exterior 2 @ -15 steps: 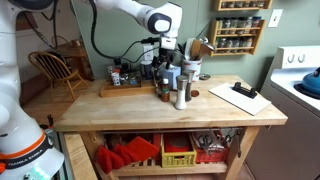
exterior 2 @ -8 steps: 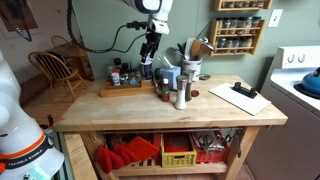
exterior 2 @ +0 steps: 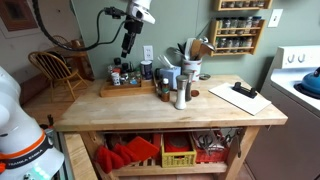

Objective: Place the black topped sauce bottle in the middle of the table

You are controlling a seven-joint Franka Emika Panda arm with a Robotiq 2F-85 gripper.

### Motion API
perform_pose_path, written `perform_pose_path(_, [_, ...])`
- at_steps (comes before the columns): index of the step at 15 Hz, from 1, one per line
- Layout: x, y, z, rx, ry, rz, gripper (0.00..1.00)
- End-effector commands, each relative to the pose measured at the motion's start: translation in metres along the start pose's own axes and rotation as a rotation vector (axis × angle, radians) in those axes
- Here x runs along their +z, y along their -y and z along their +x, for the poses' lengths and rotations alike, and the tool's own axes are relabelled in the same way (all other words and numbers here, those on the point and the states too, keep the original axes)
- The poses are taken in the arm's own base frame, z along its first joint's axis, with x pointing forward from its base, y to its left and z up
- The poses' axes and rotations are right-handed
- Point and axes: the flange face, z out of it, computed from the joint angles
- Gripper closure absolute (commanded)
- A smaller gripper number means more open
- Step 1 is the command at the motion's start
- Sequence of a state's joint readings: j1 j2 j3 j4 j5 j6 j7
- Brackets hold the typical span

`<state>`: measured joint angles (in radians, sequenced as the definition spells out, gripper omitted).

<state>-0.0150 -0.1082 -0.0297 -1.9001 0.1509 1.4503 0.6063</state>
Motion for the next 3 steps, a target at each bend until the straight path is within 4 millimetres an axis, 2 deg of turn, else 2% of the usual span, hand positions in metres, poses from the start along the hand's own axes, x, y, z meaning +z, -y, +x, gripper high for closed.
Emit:
perform_pose_path(1, [0.0005,-0.0029,-0.0044,-0.029,-0.003,-0.015,0.0])
perform_pose_path(3, [0.0027,-0.0051,-0.0083,-0.053,-0.006,-0.024,0.0])
